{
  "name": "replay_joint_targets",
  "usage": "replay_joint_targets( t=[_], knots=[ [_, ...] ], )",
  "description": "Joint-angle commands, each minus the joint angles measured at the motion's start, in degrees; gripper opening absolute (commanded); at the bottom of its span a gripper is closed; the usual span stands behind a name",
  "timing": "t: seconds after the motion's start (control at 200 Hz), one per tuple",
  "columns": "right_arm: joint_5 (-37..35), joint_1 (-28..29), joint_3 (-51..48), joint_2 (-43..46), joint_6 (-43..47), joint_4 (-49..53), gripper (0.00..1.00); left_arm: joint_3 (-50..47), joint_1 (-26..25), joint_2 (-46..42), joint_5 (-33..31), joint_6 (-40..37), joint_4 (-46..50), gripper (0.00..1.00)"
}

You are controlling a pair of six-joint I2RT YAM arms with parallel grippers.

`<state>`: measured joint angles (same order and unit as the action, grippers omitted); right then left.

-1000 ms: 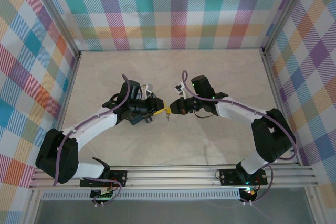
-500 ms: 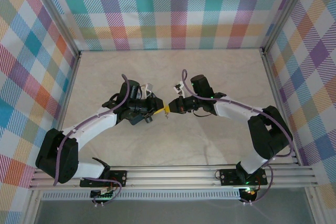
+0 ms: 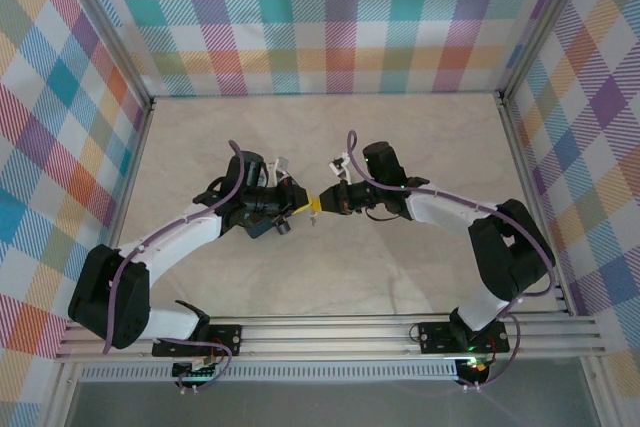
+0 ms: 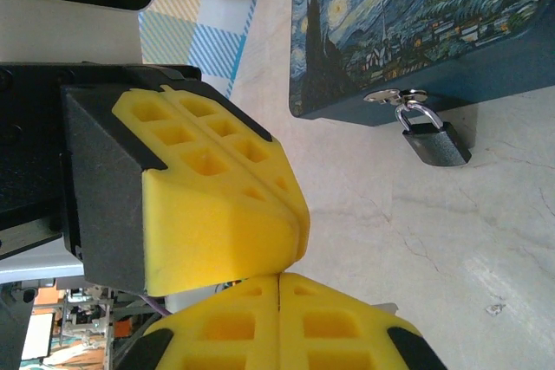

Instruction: Unlock the padlock with the key

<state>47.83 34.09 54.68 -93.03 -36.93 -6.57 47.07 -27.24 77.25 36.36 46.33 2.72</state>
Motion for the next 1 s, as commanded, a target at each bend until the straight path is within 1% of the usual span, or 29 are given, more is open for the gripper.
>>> replay_joint_targets(
  t=[0.0, 0.19, 0.275, 0.34, 0.425, 0.5, 0.58, 0.665, 0.785, 0.925, 0.995],
  knots=[
    [1.74, 0.37, -0.18, -0.19, -0.03, -2.79, 0.13, 0.0, 0.49, -1.7, -0.89, 0.42, -0.12, 0.0],
    [-0.64, 0.37, -0.87, 1.47, 1.69, -0.64, 0.28, -1.19, 2.14, -4.45, -5.07, 0.38, 3.0, 0.0],
    [-2.84, 0.37, -0.89, 2.73, 3.72, 1.56, 0.3, -1.3, 2.46, -5.46, -6.69, 0.54, 4.4, 0.0],
    [-6.01, 0.66, -0.97, 4.53, 6.58, 4.01, 0.32, -1.1, 2.55, -5.9, -8.44, 0.94, 5.8, 0.0],
    [-13.47, 2.66, -0.94, 7.65, 12.82, 7.77, 0.33, -0.4, 2.64, -6.21, -10.79, 1.44, 8.38, 0.0],
    [-21.98, 5.68, 0.26, 9.31, 19.44, 12.01, 0.35, 0.62, 2.64, -5.92, -12.8, 1.65, 10.97, 0.0],
    [-30.4, 8.77, 1.12, 10.01, 24.58, 13.47, 0.36, 1.58, 2.64, -5.21, -13.41, 2.6, 12.64, 0.0],
    [-38.13, 11.97, 0.51, 10.8, 29.77, 12.05, 0.36, 1.96, 2.64, -4.7, -13.31, 4.35, 12.68, 0.0],
    [-45.1, 15.96, -2.1, 11.64, 35.86, 6.34, 0.37, 2.62, 2.64, -3.92, -13.05, 5.65, 12.75, 0.0],
    [-50.16, 18.23, -3.34, 11.13, 37.95, 1.38, 0.37, 3.63, 2.55, -2.53, -12.54, 5.94, 12.7, 0.0],
    [-51.23, 19.06, -3.74, 10.65, 38.89, -0.26, 0.38, 3.67, 2.57, -2.14, -12.41, 6.36, 12.52, 0.0]
  ],
)
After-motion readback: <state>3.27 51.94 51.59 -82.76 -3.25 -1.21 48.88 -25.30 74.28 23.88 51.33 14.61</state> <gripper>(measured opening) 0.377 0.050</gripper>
